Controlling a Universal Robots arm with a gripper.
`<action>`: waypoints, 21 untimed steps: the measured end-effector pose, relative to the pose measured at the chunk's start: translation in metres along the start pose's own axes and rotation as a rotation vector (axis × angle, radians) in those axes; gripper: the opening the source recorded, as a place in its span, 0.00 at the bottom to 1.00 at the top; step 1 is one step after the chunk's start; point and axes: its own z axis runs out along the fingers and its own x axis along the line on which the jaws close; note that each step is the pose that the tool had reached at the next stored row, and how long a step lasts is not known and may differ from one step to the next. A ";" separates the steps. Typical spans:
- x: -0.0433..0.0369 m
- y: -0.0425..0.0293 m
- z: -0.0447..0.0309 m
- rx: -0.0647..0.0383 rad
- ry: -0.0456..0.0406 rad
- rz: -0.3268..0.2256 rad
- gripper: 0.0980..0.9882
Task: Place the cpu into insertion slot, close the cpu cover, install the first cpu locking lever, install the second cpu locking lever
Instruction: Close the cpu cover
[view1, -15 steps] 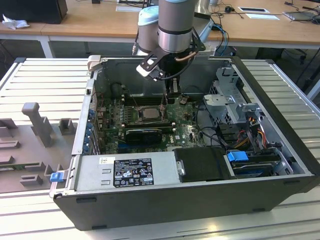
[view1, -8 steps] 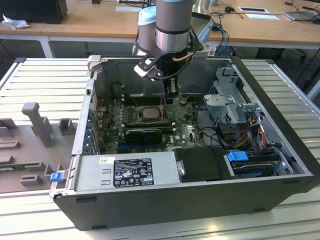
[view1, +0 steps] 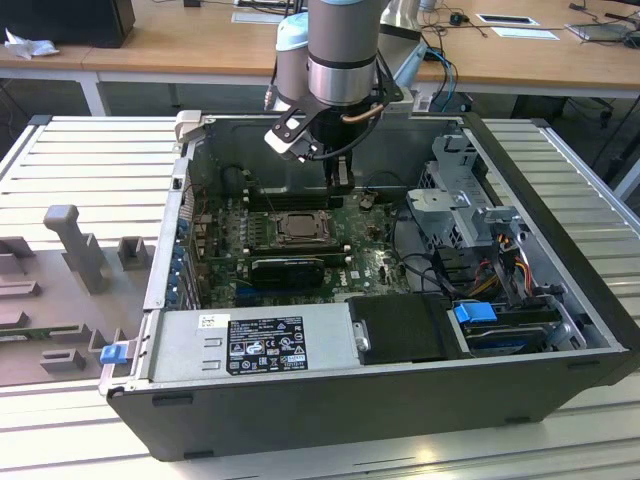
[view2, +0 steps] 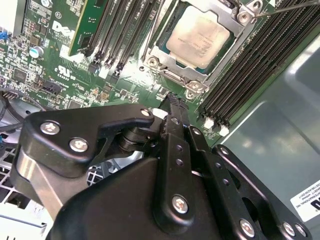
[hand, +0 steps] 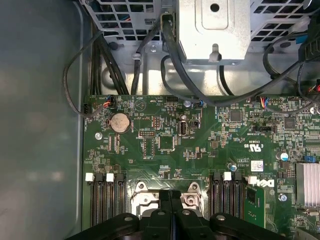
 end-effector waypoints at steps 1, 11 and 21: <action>0.0000 -0.0006 0.0000 0.000 0.0000 0.000 0.01; 0.0000 -0.0054 -0.0004 0.000 0.0000 0.000 0.01; 0.0000 -0.0090 -0.0006 0.000 0.0000 0.000 0.01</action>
